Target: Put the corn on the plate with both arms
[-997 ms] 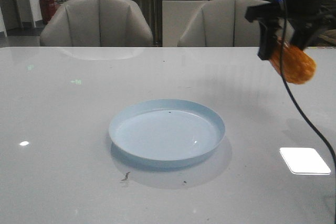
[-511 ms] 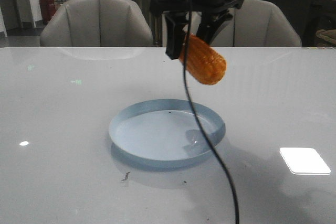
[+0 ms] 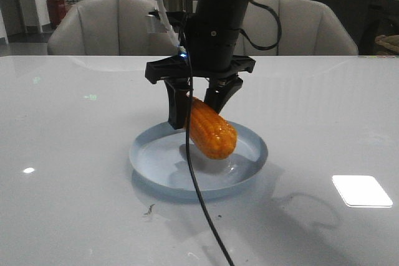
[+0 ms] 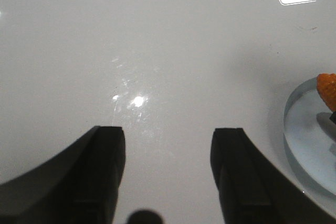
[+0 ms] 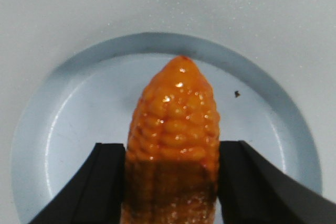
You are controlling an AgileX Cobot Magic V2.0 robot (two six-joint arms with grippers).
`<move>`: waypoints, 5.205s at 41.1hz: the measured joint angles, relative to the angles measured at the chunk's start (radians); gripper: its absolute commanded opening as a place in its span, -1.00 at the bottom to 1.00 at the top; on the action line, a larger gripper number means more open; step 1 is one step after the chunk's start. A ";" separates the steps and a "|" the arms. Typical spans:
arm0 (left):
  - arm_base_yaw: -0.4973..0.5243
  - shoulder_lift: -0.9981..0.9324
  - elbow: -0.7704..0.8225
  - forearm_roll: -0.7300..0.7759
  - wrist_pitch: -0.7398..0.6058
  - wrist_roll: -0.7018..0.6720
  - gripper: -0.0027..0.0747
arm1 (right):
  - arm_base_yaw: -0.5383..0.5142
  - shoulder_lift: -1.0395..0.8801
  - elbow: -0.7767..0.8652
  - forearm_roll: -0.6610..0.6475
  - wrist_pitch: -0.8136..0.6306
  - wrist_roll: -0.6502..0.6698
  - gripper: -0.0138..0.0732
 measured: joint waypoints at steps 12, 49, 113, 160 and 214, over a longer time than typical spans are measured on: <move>0.000 0.000 0.002 -0.002 0.000 0.000 0.18 | 0.000 0.042 -0.001 0.001 0.002 0.000 0.60; 0.000 0.000 0.002 -0.002 0.007 0.000 0.18 | -0.295 -0.577 -0.025 -0.043 0.110 0.018 0.58; 0.000 0.000 0.002 -0.002 0.007 0.000 -0.69 | -0.488 -1.247 0.964 -0.088 -0.161 0.016 0.58; 0.117 -0.663 0.356 -0.082 -0.242 0.000 -0.69 | -0.490 -1.247 0.964 -0.088 -0.161 0.016 0.58; 0.117 -1.071 0.918 -0.082 -0.548 0.066 -0.69 | -0.490 -1.247 0.965 -0.088 -0.164 0.016 0.58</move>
